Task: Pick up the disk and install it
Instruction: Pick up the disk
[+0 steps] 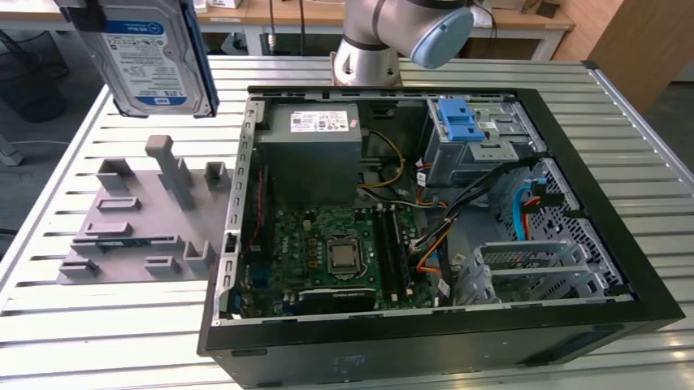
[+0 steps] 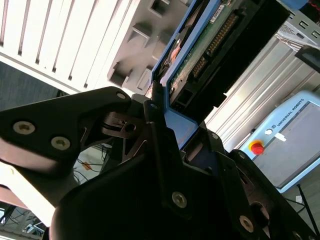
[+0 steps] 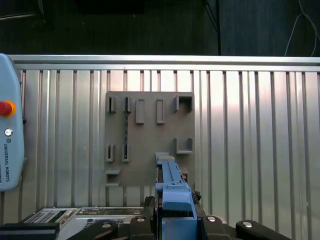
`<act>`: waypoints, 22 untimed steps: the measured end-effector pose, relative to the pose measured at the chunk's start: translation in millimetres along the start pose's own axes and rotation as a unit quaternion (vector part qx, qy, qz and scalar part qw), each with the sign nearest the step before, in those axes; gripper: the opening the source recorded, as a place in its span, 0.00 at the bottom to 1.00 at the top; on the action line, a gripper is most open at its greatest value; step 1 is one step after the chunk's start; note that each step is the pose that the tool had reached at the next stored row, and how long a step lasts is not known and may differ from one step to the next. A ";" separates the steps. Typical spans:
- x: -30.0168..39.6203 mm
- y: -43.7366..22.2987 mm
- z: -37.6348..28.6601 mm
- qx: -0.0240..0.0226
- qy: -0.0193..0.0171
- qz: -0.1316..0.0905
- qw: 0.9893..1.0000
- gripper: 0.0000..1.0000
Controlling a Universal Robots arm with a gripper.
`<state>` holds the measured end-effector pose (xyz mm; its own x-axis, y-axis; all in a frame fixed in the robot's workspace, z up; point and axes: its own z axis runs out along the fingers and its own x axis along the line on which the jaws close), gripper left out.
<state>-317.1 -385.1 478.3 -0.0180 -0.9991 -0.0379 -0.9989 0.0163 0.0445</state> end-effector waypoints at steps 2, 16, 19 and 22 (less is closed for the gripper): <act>0.0 -2.8 -0.1 0.000 0.000 0.000 1.000 0.37; -0.3 -16.9 -0.7 0.000 0.000 0.000 1.000 0.37; -0.3 -17.5 -0.7 -0.001 0.000 0.000 1.000 0.37; -0.3 -18.4 -0.8 -0.001 0.000 0.000 1.000 0.37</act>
<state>-298.7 -385.2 478.2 -0.0180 -0.9991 -0.0380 -0.9988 0.0163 0.0455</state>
